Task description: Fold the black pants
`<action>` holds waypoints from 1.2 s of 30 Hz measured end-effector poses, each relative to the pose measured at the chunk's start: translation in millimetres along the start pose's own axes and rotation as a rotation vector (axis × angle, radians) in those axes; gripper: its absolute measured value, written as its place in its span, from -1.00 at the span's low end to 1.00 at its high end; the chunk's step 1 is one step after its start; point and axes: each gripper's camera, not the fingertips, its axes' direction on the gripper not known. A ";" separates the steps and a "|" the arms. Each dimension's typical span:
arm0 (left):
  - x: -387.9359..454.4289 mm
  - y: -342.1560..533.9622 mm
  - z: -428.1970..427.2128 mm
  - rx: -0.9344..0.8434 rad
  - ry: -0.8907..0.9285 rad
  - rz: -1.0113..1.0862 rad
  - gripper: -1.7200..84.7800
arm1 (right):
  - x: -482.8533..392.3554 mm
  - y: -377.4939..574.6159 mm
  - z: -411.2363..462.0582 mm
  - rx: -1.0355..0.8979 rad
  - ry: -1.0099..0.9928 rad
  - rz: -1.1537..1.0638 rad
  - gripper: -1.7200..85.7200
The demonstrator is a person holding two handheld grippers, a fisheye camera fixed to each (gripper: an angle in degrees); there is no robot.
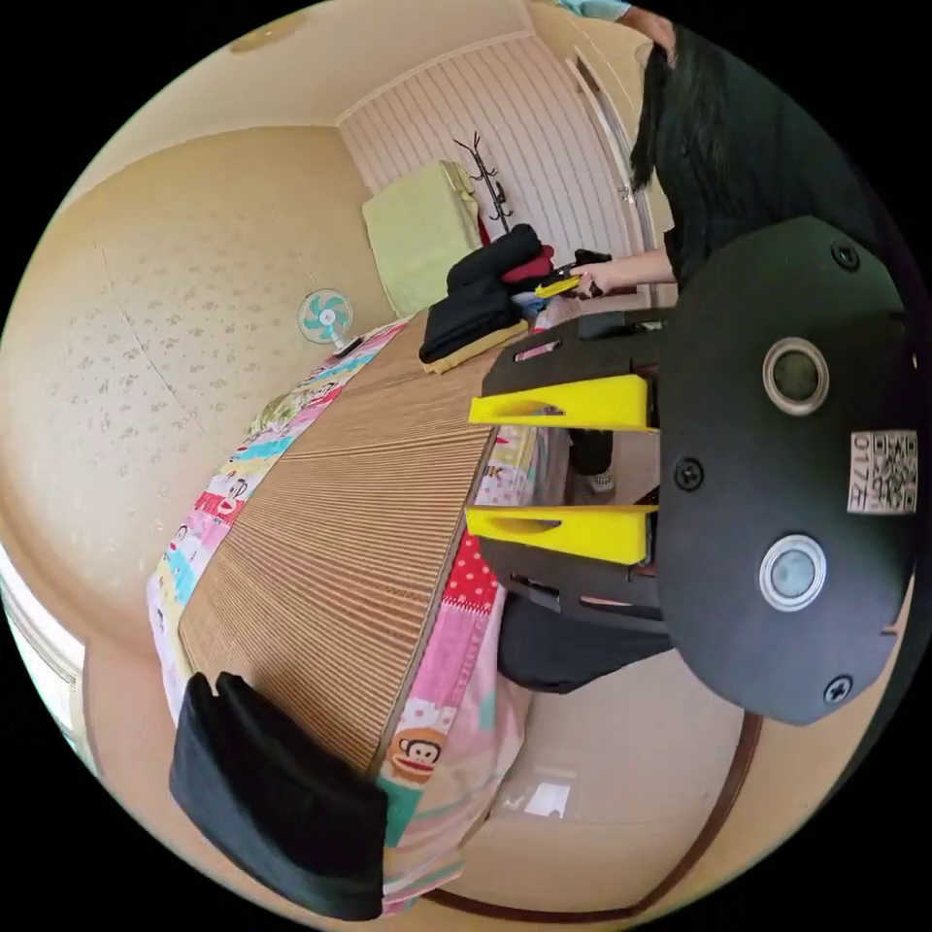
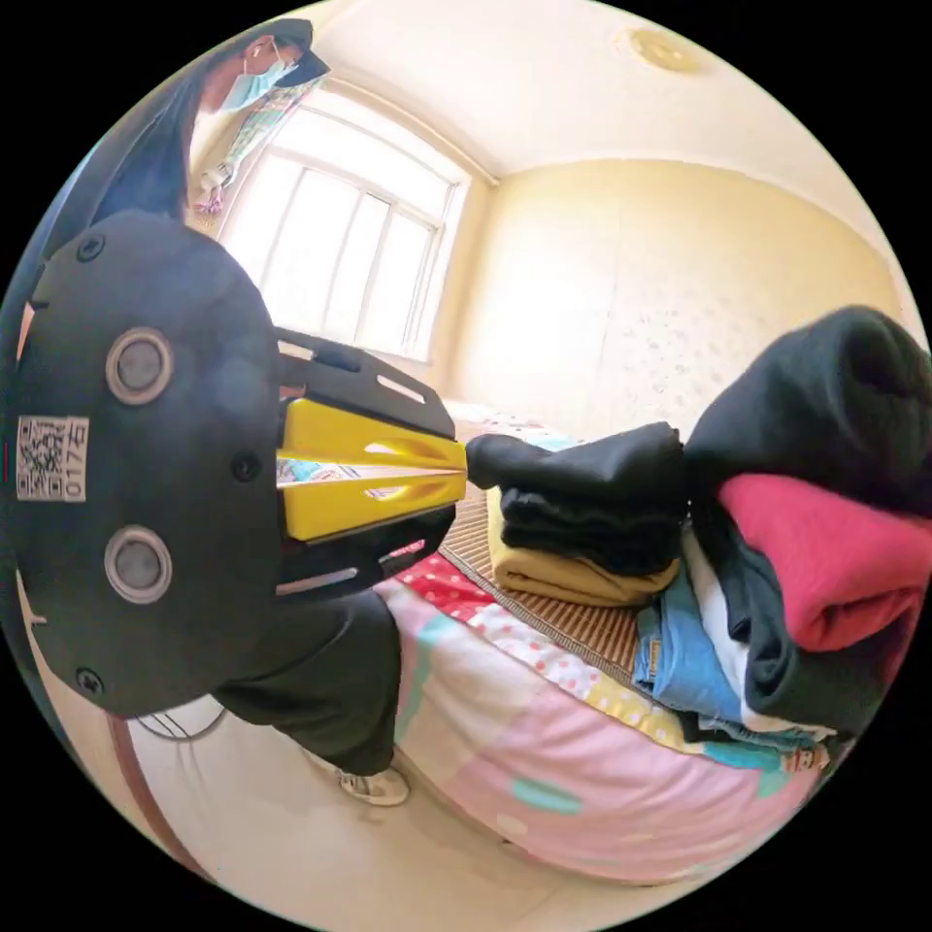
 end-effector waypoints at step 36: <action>164.5 24.1 102.1 -0.296 0.492 0.418 -0.67 | -125.9 10.9 125.6 -0.443 0.282 -0.490 -0.93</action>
